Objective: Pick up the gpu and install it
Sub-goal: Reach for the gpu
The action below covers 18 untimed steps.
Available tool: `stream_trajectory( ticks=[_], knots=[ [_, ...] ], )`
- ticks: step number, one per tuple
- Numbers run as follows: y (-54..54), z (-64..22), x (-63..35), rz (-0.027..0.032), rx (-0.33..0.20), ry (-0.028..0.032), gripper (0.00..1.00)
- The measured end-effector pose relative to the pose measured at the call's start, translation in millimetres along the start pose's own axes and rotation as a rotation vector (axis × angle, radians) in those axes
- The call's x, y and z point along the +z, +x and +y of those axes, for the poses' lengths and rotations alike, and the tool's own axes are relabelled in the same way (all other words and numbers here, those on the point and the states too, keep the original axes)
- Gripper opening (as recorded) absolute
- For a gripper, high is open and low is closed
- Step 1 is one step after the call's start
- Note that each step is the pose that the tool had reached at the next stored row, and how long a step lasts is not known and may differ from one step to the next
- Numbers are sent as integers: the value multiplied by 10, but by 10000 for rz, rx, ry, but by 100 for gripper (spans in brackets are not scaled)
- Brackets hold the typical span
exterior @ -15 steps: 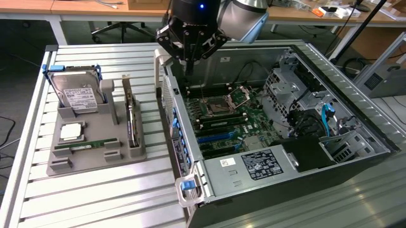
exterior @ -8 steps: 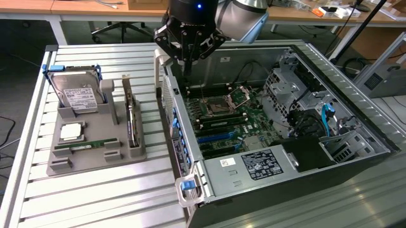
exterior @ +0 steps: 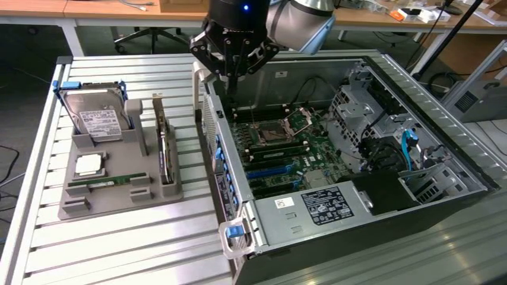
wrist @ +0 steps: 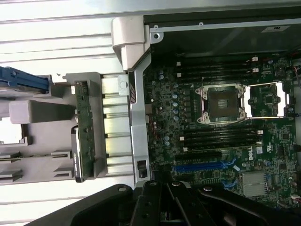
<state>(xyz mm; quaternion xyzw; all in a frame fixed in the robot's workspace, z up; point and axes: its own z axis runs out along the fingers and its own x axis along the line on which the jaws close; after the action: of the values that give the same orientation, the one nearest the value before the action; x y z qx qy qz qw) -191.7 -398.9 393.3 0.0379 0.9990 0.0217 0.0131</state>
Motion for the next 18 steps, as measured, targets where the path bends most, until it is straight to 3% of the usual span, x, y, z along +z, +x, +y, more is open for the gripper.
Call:
stream_trajectory(
  ticks=[18],
  knots=[
    [74, -6, -2, 0, 0, 0, 11]
  ],
)
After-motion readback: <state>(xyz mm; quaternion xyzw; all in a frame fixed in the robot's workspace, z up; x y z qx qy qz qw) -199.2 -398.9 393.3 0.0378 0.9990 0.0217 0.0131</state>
